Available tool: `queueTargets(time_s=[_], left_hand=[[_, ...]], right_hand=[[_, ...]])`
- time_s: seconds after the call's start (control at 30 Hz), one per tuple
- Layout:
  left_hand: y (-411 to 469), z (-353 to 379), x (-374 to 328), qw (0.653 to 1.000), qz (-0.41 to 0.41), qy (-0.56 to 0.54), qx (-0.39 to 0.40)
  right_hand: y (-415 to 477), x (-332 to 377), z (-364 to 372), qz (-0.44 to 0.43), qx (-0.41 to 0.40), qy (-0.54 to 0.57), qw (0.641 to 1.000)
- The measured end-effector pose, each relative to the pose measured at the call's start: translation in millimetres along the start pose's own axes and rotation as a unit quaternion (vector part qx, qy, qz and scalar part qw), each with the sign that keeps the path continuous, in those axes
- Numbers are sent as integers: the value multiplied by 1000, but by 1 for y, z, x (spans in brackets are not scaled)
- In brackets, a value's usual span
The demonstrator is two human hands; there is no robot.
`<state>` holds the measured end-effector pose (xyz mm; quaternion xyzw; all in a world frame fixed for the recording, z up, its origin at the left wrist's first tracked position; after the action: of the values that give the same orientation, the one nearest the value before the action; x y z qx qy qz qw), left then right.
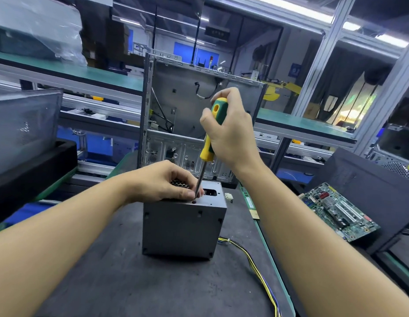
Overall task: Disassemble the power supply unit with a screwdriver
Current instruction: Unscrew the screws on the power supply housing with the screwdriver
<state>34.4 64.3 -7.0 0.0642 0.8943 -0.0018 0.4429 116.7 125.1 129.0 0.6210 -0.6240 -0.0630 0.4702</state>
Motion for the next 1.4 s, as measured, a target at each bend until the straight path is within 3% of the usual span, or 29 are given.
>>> queueTargets(time_s=[0.57, 0.73, 0.83, 0.97, 1.1, 1.2, 1.33, 1.4], left_hand=[[-1, -1, -5, 999, 23, 43, -20], [-1, 4, 1, 1000, 2, -6, 15], [3, 1, 9, 998, -28, -48, 4], [12, -13, 23, 983, -121, 99, -93], [32, -9, 37, 930, -280, 229, -57], [37, -12, 32, 904, -324, 265, -85], [35, -14, 32, 886, -340, 304, -81], [35, -14, 30, 879, -340, 328, -70]], right_hand=[[-1, 6, 8, -15, 9, -52, 998], [-3, 23, 16, -42, 97, -57, 993], [-3, 33, 20, -41, 146, -152, 977], [1, 41, 15, -16, 168, -257, 951], [3, 49, 9, 18, 112, -373, 921], [5, 45, -2, 67, 86, -460, 881], [10, 36, 0, 52, 173, -319, 931], [12, 40, 6, 34, 228, -259, 938]])
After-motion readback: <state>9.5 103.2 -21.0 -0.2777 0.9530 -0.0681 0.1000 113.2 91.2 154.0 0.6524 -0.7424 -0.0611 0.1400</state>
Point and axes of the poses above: each hand's wrist, its own y-axis towards the middle knuckle, its own z-axis out of the palm, x = y × z, the point moved 9 cm from there along y, towards the middle knuckle, and after that the axes turned 15 degrees about x, right-handed, at the moved point
